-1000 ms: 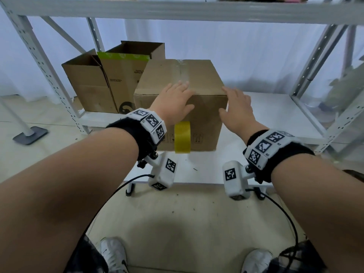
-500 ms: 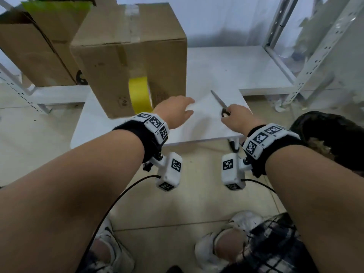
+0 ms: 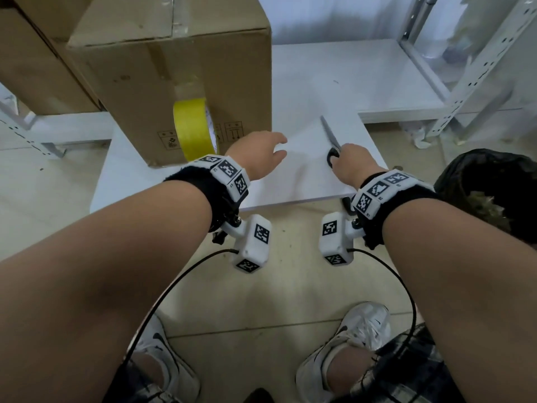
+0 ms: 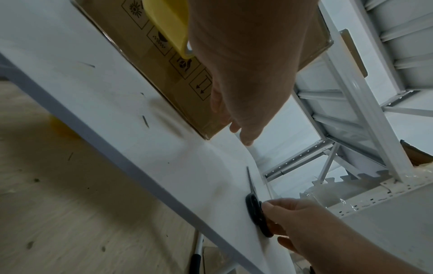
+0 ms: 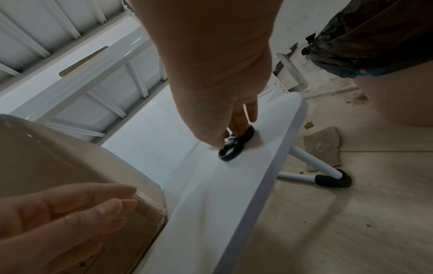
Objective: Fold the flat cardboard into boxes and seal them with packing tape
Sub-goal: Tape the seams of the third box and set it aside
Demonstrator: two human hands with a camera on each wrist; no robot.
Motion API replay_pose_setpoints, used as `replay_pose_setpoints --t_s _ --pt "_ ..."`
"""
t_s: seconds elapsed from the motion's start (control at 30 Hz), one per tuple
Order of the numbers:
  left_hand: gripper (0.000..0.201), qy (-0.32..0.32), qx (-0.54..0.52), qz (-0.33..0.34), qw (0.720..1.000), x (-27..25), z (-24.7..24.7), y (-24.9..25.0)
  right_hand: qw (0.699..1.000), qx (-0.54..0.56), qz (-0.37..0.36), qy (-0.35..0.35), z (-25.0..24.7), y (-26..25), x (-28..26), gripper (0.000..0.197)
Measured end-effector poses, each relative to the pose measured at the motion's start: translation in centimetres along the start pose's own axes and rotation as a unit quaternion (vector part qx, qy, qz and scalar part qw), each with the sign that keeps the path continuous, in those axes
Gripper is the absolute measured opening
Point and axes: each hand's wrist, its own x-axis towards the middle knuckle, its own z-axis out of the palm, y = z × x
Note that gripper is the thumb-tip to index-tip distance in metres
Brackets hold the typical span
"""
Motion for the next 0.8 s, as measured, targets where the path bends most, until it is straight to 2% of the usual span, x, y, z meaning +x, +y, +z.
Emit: replay_pose_setpoints --t_s 0.1,0.23,0.27,0.4,0.57,0.63,0.7,0.8 --pt "0.042 -0.002 -0.007 -0.002 1.000 0.1 0.3 -0.3 0.999 0.016 0.026 0.033 1.0 -0.2 0.2 0.027" --pt "0.041 -0.003 -0.019 0.003 1.000 0.1 0.6 -0.7 0.998 0.020 0.028 0.051 1.9 -0.5 0.3 0.057" --pt "0.041 -0.003 -0.022 0.003 1.000 0.1 0.6 -0.8 0.998 0.015 0.029 0.052 2.0 -0.6 0.3 0.057" --pt "0.041 0.003 -0.030 0.002 1.000 -0.2 0.4 -1.3 0.998 0.010 0.038 0.043 1.8 -1.1 -0.2 0.035" --pt "0.040 0.020 -0.033 0.011 0.999 -1.1 -0.6 -1.1 0.994 0.077 0.055 0.049 0.5 -1.9 -1.3 0.016" --pt "0.039 0.032 -0.033 0.014 0.999 -1.5 -1.3 -0.8 0.987 0.137 0.058 0.057 0.2 -2.4 -1.7 0.016" --pt "0.038 0.047 -0.037 0.019 0.998 -1.9 -2.2 -0.6 0.971 0.220 0.056 0.071 -0.1 -2.9 -2.5 0.033" --pt "0.036 0.073 -0.031 0.031 0.996 -3.2 -3.8 -0.3 0.952 0.286 0.016 0.111 -1.3 -3.8 -3.9 0.042"
